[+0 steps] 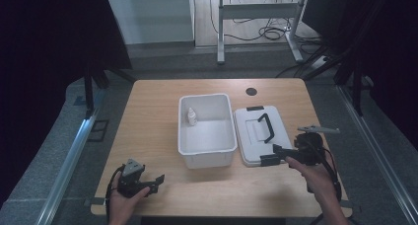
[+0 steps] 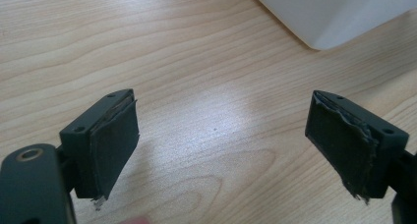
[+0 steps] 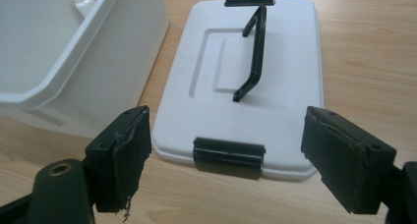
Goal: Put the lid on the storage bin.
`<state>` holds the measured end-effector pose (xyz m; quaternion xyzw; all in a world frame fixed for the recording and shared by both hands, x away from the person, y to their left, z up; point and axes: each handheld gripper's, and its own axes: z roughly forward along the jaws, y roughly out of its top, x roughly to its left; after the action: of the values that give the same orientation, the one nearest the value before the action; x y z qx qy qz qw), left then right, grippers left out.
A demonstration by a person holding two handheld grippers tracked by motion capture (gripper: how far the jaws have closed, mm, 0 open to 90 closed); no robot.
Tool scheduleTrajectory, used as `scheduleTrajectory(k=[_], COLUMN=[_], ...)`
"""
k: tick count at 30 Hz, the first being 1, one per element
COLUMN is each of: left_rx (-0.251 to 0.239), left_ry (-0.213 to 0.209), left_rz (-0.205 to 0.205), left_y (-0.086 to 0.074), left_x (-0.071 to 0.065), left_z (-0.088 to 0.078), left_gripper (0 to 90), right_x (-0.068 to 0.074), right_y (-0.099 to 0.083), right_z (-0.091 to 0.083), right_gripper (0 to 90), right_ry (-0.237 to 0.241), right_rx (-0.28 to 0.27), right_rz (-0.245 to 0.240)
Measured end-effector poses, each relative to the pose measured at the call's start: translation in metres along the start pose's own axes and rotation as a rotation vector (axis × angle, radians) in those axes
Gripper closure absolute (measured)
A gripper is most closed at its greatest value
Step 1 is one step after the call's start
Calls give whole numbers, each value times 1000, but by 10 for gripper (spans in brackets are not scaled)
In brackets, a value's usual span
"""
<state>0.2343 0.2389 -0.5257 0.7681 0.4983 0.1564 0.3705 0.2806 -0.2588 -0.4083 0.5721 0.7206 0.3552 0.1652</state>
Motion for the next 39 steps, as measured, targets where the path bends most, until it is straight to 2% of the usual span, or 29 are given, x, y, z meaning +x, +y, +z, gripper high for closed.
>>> scheduleTrajectory(k=[5, 10, 18, 27, 39], left_rx=[2, 4, 7, 12, 15], left_ry=[3, 2, 3, 1, 1], left_rz=[0, -2, -5, -3, -6], left_y=[-1, -1, -1, -1, -1], left_x=[2, 2, 2, 2, 1], left_z=[-1, -1, 0, 1, 2], left_gripper=[128, 128, 127, 127, 127], right_x=[1, -3, -4, -12, -12], right_y=[12, 22, 41, 68, 91], right_z=[7, 13, 19, 41, 62], right_gripper=[192, 192, 193, 203, 222], right_ry=[0, 36, 18, -10, -25], right_rx=[21, 53, 107, 239, 310], right_rz=[11, 40, 56, 74, 95])
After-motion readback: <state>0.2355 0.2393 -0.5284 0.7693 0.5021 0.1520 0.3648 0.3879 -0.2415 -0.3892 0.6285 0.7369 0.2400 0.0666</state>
